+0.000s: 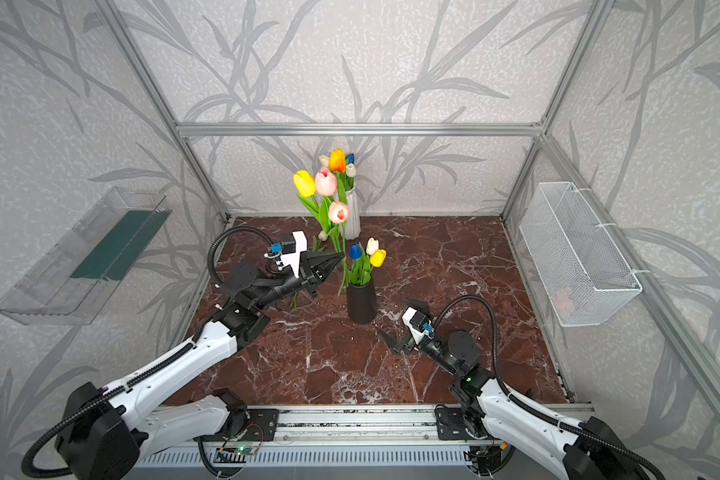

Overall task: Arrange the flowers into the vase
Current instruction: 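Carry the tulip bundle over the black cup with the left gripper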

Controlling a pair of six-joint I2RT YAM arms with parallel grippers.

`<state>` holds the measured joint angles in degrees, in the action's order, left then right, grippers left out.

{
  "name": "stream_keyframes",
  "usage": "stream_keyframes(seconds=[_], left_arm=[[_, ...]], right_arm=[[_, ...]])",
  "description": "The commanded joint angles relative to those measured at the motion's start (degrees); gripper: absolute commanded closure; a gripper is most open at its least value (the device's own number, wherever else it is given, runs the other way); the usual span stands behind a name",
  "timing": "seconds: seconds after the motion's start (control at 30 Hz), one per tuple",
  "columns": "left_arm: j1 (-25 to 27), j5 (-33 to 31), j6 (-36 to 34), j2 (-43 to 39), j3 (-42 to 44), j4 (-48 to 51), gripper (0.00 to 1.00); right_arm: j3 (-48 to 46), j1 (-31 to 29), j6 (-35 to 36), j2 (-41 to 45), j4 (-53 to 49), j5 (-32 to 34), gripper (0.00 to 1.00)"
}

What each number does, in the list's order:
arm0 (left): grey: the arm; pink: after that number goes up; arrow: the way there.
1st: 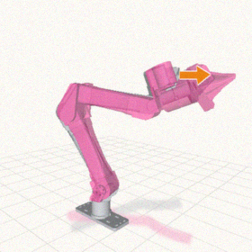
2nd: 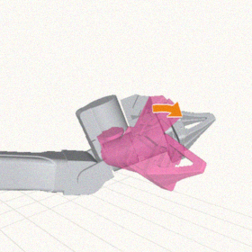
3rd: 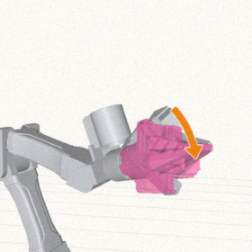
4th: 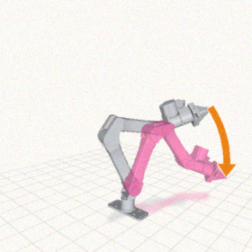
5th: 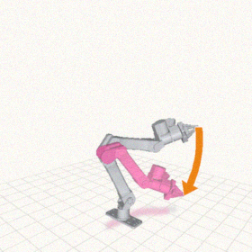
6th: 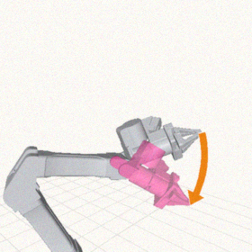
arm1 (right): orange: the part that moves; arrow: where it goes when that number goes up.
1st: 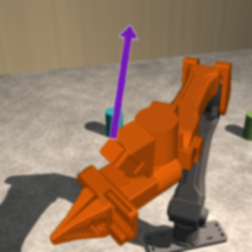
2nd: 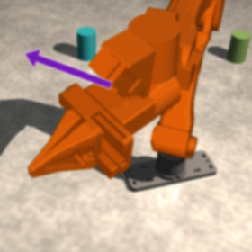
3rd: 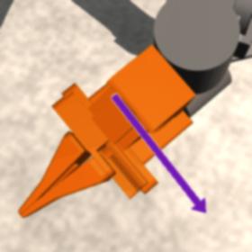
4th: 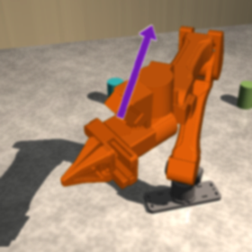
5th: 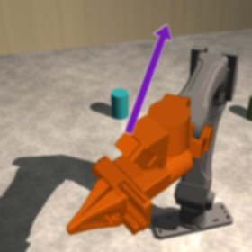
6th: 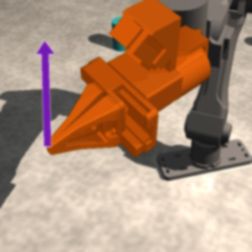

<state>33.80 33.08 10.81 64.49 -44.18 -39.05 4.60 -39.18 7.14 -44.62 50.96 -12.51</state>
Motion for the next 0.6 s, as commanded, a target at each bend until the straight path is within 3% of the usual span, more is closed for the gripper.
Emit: stream_keyframes(seconds=[0.0,0.43,0.57], left_arm=[[0.7,-1.8,-2.6,2.5,0.1,-4.4,1.00],[0.7,-7.9,-3.2,11.3,0.2,-14.0,1.00],[0.7,-7.3,-2.5,13.8,-2.1,-13.3,1.00]], right_arm=[[-0.3,-0.5,-0.5,0.0,2.6,-0.4,0.01],[-0.2,-0.5,-0.4,0.8,1.7,-0.2,0.01],[-0.3,-0.5,-0.2,1.3,1.2,0.1,0.01]])
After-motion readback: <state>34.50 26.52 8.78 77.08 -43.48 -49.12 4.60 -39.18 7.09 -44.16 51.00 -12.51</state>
